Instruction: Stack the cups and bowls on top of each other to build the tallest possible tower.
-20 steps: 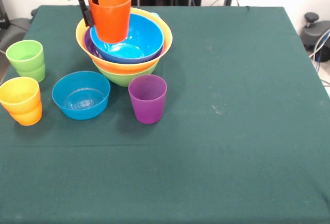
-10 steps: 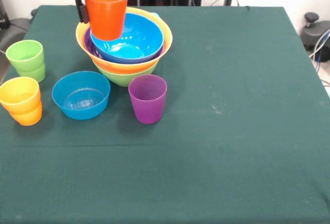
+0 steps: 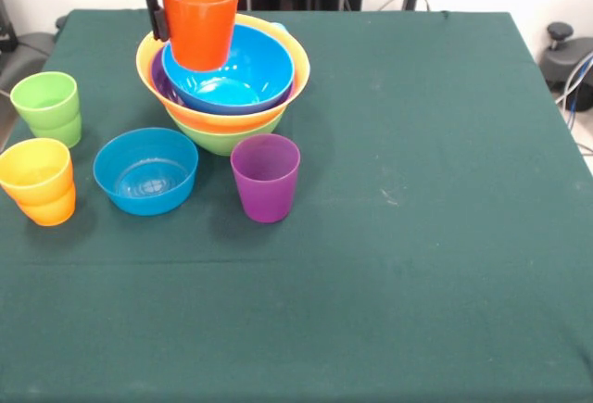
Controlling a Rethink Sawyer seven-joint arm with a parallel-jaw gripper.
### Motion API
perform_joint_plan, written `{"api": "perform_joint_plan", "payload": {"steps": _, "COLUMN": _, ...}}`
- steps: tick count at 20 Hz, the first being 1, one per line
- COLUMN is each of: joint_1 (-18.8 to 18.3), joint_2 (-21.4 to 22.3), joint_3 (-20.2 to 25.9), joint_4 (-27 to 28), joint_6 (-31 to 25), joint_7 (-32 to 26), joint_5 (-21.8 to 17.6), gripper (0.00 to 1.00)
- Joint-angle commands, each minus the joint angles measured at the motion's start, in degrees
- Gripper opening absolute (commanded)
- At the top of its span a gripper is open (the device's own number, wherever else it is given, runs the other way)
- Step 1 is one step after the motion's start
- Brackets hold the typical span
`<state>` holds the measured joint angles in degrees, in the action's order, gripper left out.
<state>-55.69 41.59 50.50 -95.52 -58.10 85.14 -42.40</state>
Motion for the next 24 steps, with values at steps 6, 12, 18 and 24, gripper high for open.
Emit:
{"api": "perform_joint_plan", "payload": {"steps": 6, "joint_1": 0.85, "joint_2": -0.64, "joint_3": -2.59, "joint_4": -8.27, "joint_6": 6.22, "joint_7": -9.28, "joint_5": -7.58, "gripper": 0.0}}
{"api": "perform_joint_plan", "payload": {"steps": 12, "joint_1": -0.04, "joint_2": -1.49, "joint_3": -2.8, "joint_4": -9.55, "joint_6": 7.56, "joint_7": -9.47, "joint_5": -8.66, "gripper": 0.0}}
{"api": "perform_joint_plan", "payload": {"steps": 18, "joint_1": -1.01, "joint_2": -1.78, "joint_3": -2.94, "joint_4": -11.5, "joint_6": 9.37, "joint_7": -8.87, "joint_5": -9.67, "gripper": 0.0}}
{"api": "perform_joint_plan", "payload": {"steps": 24, "joint_1": -1.23, "joint_2": -1.42, "joint_3": -3.71, "joint_4": -13.64, "joint_6": 11.95, "joint_7": -7.4, "joint_5": -10.99, "gripper": 0.0}}
